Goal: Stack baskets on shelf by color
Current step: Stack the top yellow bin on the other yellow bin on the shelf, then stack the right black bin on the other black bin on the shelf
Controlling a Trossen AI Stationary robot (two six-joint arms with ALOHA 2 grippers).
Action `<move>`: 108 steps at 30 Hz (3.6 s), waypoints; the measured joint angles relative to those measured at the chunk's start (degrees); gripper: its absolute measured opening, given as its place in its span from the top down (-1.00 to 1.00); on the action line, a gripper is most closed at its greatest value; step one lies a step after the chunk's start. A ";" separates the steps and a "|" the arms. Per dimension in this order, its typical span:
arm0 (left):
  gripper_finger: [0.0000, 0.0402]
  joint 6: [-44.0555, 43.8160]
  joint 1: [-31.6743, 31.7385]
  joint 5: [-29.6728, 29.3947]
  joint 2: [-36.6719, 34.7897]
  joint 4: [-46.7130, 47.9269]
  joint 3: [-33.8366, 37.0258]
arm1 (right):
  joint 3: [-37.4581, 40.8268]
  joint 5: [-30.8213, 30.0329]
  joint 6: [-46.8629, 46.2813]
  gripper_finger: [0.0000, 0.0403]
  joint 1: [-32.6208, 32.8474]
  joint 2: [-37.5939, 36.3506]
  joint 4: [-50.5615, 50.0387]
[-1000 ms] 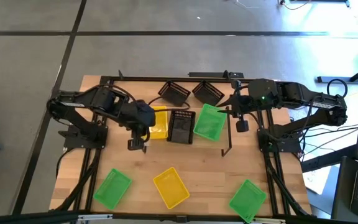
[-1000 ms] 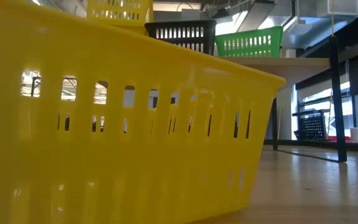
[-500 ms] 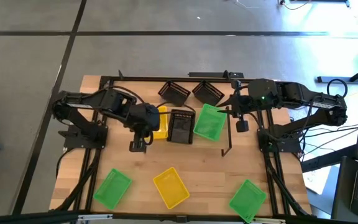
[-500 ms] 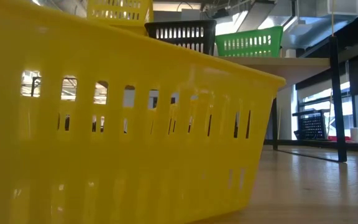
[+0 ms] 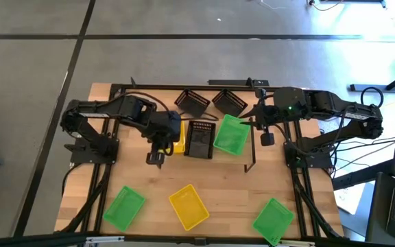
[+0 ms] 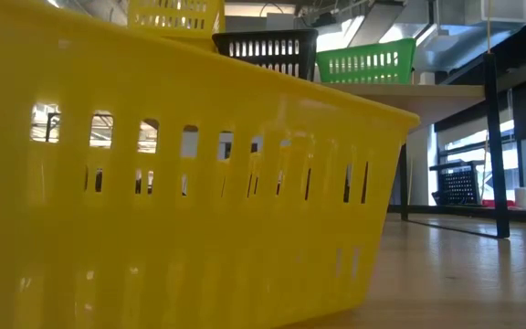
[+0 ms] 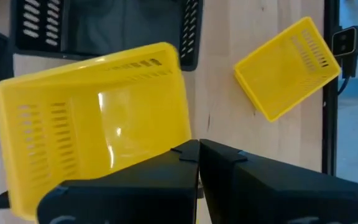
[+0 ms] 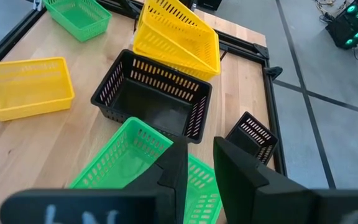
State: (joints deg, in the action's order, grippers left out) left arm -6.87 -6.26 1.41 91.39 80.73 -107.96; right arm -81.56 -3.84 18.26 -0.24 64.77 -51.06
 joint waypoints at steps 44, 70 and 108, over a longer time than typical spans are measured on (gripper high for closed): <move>1.00 -5.61 5.93 -11.87 -5.35 -0.38 0.00 | -0.02 2.46 -3.09 0.62 4.06 -4.05 -14.58; 1.00 -10.63 -3.30 -14.57 -11.45 -0.43 -0.09 | -0.02 13.31 -38.62 0.62 31.99 1.02 -24.06; 1.00 -67.78 -35.03 -2.95 -14.25 -11.24 28.92 | 0.00 -5.00 -61.56 0.62 38.59 10.49 -8.26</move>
State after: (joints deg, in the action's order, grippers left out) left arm -74.65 -41.29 -1.54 77.14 69.49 -79.05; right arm -81.56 -8.84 -43.30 38.35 75.26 -59.32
